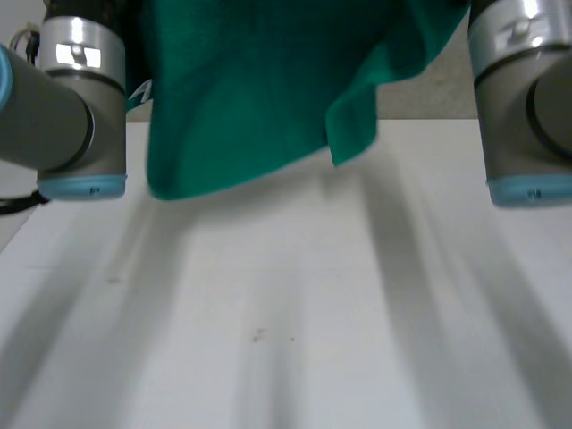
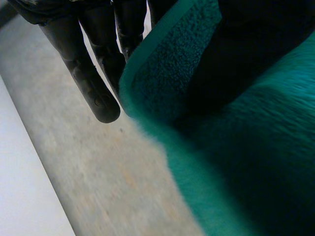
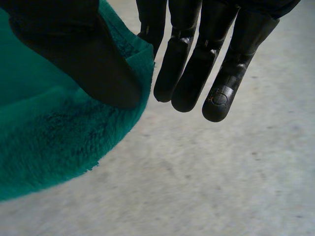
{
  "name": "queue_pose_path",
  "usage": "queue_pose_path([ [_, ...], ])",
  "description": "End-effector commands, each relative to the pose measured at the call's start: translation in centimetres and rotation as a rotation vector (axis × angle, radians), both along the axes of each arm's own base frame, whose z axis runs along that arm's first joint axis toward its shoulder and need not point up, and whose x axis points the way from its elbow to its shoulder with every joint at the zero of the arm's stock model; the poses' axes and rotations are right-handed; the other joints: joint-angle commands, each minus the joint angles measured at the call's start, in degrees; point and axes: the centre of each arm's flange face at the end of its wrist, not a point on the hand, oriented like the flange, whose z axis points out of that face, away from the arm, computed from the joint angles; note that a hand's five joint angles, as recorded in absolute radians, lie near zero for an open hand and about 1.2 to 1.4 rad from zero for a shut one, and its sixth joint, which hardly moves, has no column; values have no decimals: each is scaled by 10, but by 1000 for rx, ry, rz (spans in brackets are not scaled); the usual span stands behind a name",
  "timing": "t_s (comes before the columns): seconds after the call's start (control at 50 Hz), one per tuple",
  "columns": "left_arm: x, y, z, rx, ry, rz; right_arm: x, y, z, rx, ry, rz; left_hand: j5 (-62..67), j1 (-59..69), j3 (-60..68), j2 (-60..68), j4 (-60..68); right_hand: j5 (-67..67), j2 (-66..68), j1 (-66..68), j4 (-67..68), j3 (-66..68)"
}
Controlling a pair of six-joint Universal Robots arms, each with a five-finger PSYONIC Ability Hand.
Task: Fold the towel.
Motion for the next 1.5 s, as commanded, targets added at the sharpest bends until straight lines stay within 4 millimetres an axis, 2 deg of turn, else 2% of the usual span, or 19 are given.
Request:
queue_pose_path([
  [0.02, 15, 5, -84, 304, -135, 28, -1, 14, -82, 285, 197, 97, 151, 148, 119, 115, 118, 134, 131, 245, 119, 126],
  [0.04, 18, 7, -93, 338, -149, 32, -1, 18, -98, 342, 239, 122, 151, 148, 119, 115, 118, 134, 131, 245, 119, 126],
  [0.1, 22, 12, -110, 398, -174, 37, -1, 21, -106, 366, 260, 133, 151, 148, 119, 115, 118, 134, 131, 245, 119, 126],
  [0.12, 28, 27, -136, 494, -219, 36, -2, 31, -135, 464, 314, 176, 151, 148, 119, 115, 118, 134, 131, 245, 119, 126],
  [0.24, 34, 51, -176, 618, -283, 16, -11, 40, -179, 630, 371, 182, 151, 148, 119, 115, 118, 134, 131, 245, 119, 126],
  [0.26, 34, 54, -179, 629, -289, 13, -20, 35, -202, 716, 389, 160, 151, 148, 119, 115, 118, 134, 131, 245, 119, 126],
  [0.36, 32, 65, -188, 656, -307, -3, -27, 35, -229, 823, 392, 148, 151, 148, 119, 115, 118, 85, 81, 196, 70, 76],
  [0.4, 30, 66, -187, 653, -308, -9, -29, 37, -233, 857, 355, 152, 151, 148, 119, 115, 118, -113, -116, -2, -128, -121],
  [0.48, 30, 64, -181, 637, -298, -6, -36, 35, -235, 931, 226, 150, 151, 148, 119, 115, 118, -259, -262, -147, -274, -267],
  [0.7, 33, 64, -173, 619, -283, 1, -62, 31, -232, 1090, -174, 122, 151, 148, 119, 115, 118, -365, -368, -253, -380, -373],
  [0.98, 37, 59, -174, 626, -276, 15, -66, 55, -244, 1189, -166, 118, 151, 148, 119, 115, 118, -454, -458, -343, -469, -463],
  [1.14, 38, 56, -174, 625, -274, 19, -63, 52, -262, 1212, -142, 114, 151, 148, 119, 115, 118, -424, -427, -313, -439, -432],
  [1.22, 38, 56, -176, 630, -274, 18, -60, 40, -281, 1206, -98, 91, 151, 148, 119, 115, 118, -251, -255, -140, -266, -260],
  [1.26, 38, 56, -176, 631, -274, 20, -62, 33, -285, 1190, -93, 73, 151, 148, 119, 115, 118, 37, 33, 148, 22, 28],
  [1.28, 38, 56, -176, 631, -274, 20, -62, 33, -285, 1190, -93, 73, 151, 148, 119, 115, 118, 39, 35, 150, 24, 30],
  [1.3, 39, 55, -179, 639, -276, 23, -63, 30, -283, 1176, -97, 67, 124, 122, 93, 89, 91, 133, 130, 244, 118, 125],
  [1.4, 41, 54, -192, 675, -289, 29, -67, 19, -260, 1057, -135, 37, -65, -67, -96, -100, -97, 134, 131, 245, 119, 126],
  [1.44, 41, 54, -201, 701, -301, 32, -69, 18, -232, 957, -158, 43, -316, -318, -347, -351, -348, 134, 131, 245, 119, 126],
  [1.5, 42, 53, -212, 729, -315, 32, -70, 22, -213, 899, -164, 62, -366, -368, -397, -401, -398, 134, 131, 245, 119, 126],
])
